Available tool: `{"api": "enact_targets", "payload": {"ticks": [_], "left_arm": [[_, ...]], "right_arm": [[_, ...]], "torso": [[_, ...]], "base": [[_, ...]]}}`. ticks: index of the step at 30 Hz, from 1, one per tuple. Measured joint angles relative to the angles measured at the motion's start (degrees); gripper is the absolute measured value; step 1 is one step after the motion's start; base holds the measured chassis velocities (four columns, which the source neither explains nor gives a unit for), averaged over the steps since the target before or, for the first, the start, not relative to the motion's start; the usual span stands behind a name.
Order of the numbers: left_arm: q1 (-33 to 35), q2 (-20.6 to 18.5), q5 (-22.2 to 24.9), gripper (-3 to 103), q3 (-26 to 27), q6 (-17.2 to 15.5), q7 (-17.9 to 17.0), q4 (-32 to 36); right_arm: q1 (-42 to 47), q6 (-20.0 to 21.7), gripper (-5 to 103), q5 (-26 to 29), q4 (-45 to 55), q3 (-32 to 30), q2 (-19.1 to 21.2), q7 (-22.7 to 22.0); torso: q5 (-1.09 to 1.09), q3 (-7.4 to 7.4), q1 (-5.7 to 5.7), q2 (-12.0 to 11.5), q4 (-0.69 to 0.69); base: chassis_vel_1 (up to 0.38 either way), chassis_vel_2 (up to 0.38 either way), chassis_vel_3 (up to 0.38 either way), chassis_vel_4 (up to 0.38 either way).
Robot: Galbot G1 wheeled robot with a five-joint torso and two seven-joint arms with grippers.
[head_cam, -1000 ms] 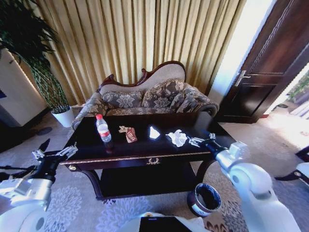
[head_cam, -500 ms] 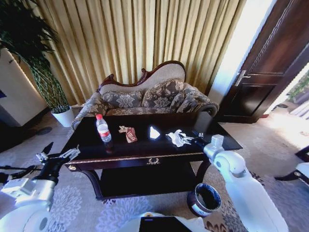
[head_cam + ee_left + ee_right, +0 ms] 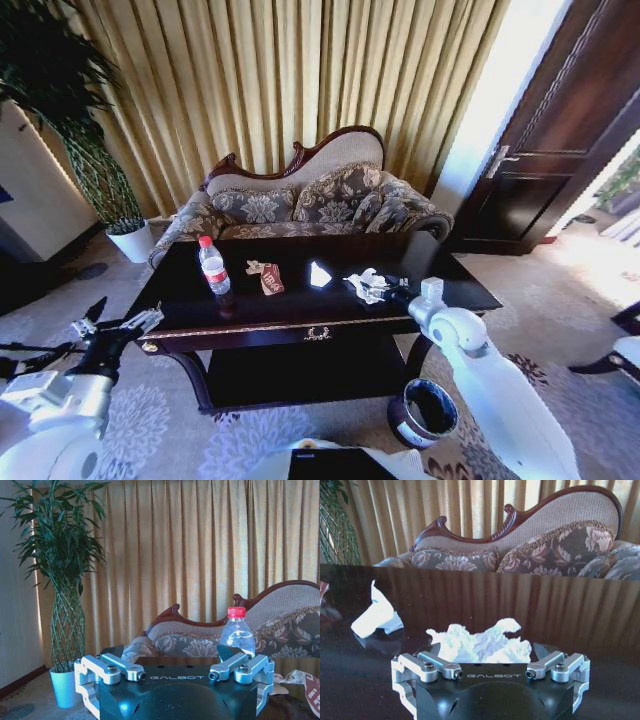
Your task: Move to the front of the table and place the trash on the table into the trash bin.
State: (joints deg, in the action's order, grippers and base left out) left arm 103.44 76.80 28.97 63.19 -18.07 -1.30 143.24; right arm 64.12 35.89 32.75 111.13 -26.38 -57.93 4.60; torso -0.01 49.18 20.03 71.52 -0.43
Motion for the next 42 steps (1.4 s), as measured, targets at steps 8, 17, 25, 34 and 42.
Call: {"api": "enact_targets", "payload": {"ticks": [8,17,25,34,42], "left_arm": [[-0.13,-0.29,0.13,100,0.10,0.25,-0.37,0.00],[-0.15,-0.44,0.28,100,0.12,0.43,-0.43,0.00],[-0.29,-0.60,0.28,100,-0.32,0.49,-0.43,0.00],[-0.16,-0.74,0.26,100,-0.06,0.52,-0.51,0.00],[-0.41,-0.72,0.45,100,-0.20,0.39,-0.83,0.00]], "right_arm": [[-0.41,-0.13,94,-0.52,-0.64,0.58,-0.15,-0.65],[1.34,-0.69,67,-1.31,0.08,-0.65,-0.29,-0.88],[2.50,-1.64,34,-1.42,0.85,-1.84,-0.18,-0.85],[2.59,-2.31,3,-1.06,1.38,-1.91,-0.33,-0.80],[3.71,-9.00,0,-0.43,3.05,-2.32,-0.20,-2.01]], "torso": [[0.00,0.00,0.00,0.00,0.00],[0.00,0.00,0.00,0.00,0.00],[0.00,0.00,0.00,0.00,0.00],[0.00,0.00,0.00,0.00,0.00],[0.00,0.00,0.00,0.00,0.01]], "base": [[0.000,0.000,0.000,0.000],[0.000,0.000,0.000,0.000],[0.000,0.000,0.000,0.000],[0.000,0.000,0.000,0.000],[0.000,0.000,0.000,0.000]]}}
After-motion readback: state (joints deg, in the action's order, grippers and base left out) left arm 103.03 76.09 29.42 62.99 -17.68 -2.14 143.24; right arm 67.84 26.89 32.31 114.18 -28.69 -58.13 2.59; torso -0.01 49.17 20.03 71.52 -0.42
